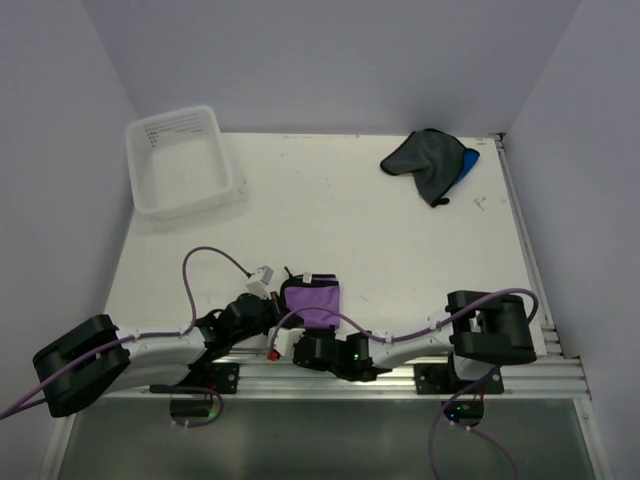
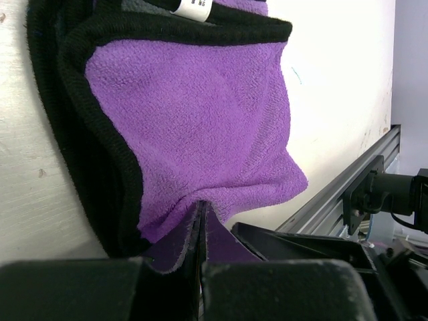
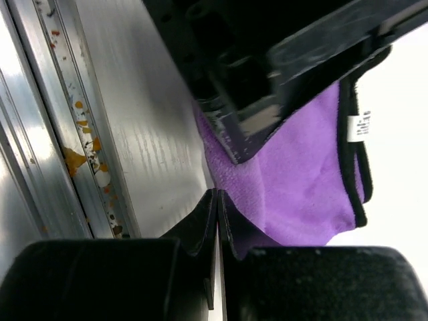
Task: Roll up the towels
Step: Roll the towel
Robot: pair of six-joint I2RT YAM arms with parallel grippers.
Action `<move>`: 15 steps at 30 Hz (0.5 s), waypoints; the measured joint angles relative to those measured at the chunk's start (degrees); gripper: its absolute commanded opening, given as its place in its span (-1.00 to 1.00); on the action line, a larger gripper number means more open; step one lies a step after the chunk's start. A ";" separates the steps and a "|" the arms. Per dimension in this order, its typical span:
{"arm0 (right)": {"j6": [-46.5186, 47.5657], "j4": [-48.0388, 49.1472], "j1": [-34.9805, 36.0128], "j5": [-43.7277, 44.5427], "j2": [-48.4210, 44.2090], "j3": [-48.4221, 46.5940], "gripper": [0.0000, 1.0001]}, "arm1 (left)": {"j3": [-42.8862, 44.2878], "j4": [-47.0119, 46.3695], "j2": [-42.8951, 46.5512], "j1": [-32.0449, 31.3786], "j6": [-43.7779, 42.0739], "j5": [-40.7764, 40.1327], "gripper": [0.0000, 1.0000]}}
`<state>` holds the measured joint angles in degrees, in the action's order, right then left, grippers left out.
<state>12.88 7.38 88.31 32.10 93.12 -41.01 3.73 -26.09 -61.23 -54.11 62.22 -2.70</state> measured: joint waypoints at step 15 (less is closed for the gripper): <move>0.04 1.70 -1.75 1.62 4.04 -0.11 -0.46 | 0.00 0.26 0.83 0.00 0.00 0.26 -1.00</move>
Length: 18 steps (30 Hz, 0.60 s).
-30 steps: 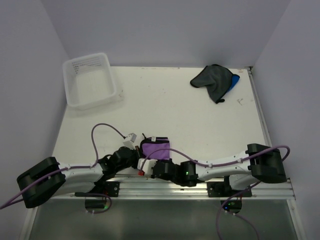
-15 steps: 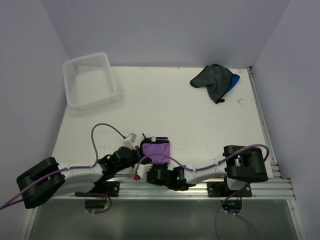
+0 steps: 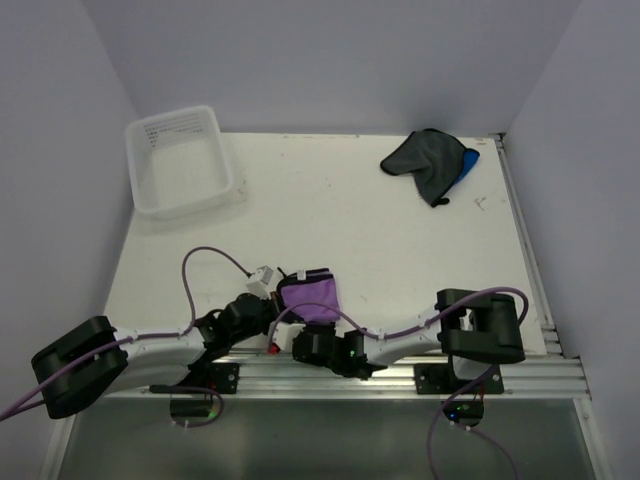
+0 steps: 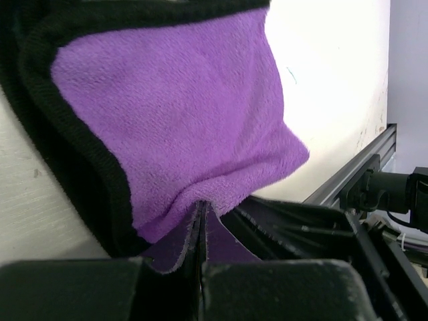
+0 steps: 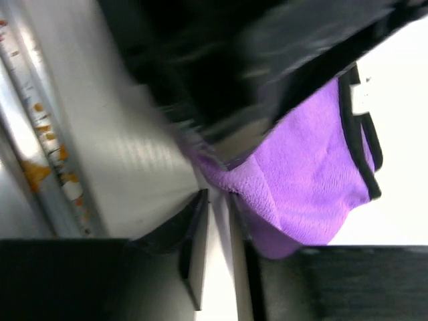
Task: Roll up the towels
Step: Roll the towel
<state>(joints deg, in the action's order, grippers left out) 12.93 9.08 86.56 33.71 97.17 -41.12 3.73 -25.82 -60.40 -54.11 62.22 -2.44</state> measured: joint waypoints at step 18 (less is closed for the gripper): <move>-6.19 -2.89 -9.14 -15.93 -5.84 0.87 -0.39 | -0.63 0.66 0.00 0.09 0.02 0.52 -1.00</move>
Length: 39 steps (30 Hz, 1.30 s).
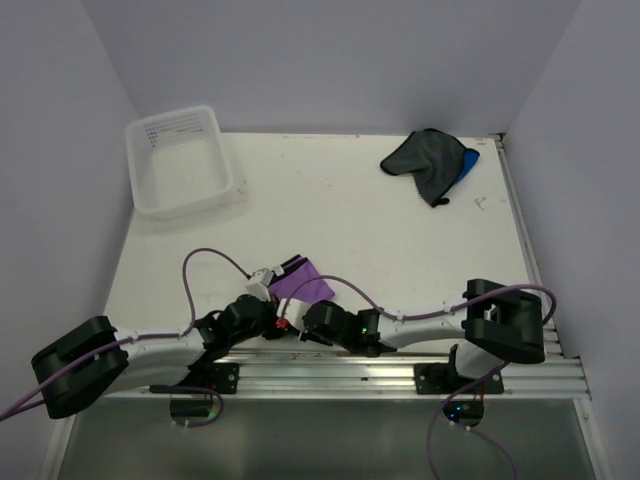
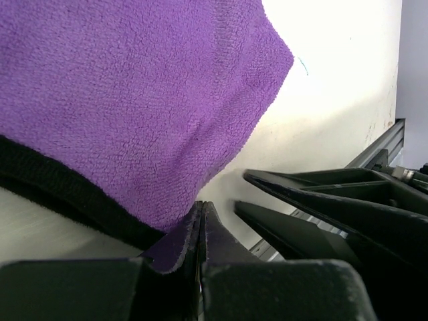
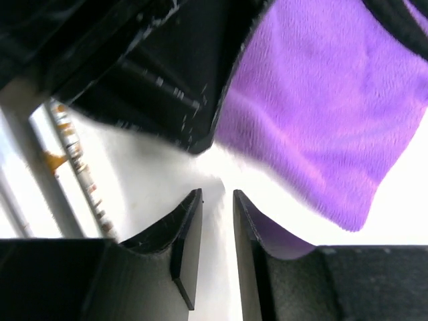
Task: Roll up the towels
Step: Roll the towel
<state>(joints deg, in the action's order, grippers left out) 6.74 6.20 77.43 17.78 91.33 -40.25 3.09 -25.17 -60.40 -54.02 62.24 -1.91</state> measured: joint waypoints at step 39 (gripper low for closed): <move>-75.47 28.74 -13.27 -0.61 -5.88 19.45 0.07 | 6.25 4.98 -2.43 10.25 -19.21 -3.43 -0.77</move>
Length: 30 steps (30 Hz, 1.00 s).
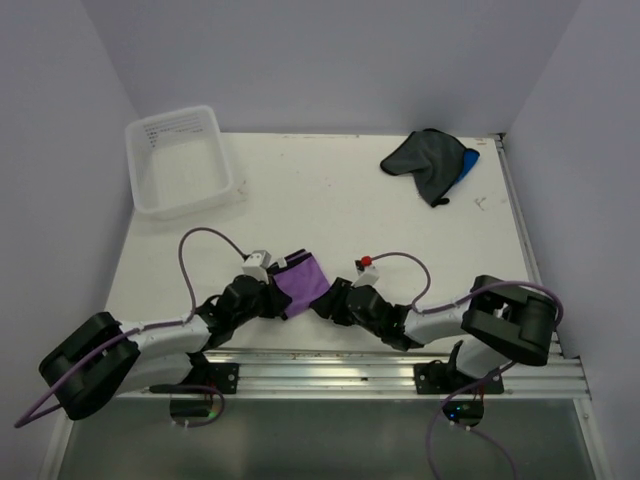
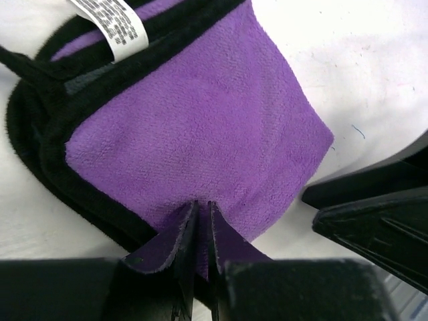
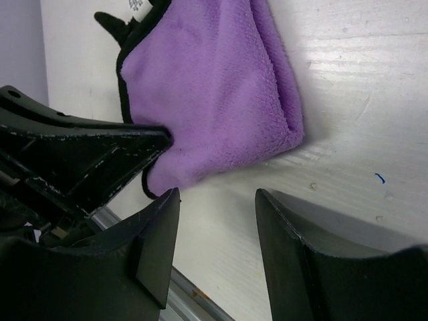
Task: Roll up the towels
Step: Roll the towel
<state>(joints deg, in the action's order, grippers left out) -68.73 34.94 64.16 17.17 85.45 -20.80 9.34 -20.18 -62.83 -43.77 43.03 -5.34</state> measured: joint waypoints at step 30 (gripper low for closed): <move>-2.95 -22.12 -6.97 -2.36 0.63 -10.10 -0.30 | -6.27 -19.21 -8.31 -18.40 18.60 -2.01 -0.98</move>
<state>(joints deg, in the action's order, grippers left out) -71.68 12.82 57.19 14.81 86.08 -30.89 3.07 -39.40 -71.13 -62.17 61.63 -7.35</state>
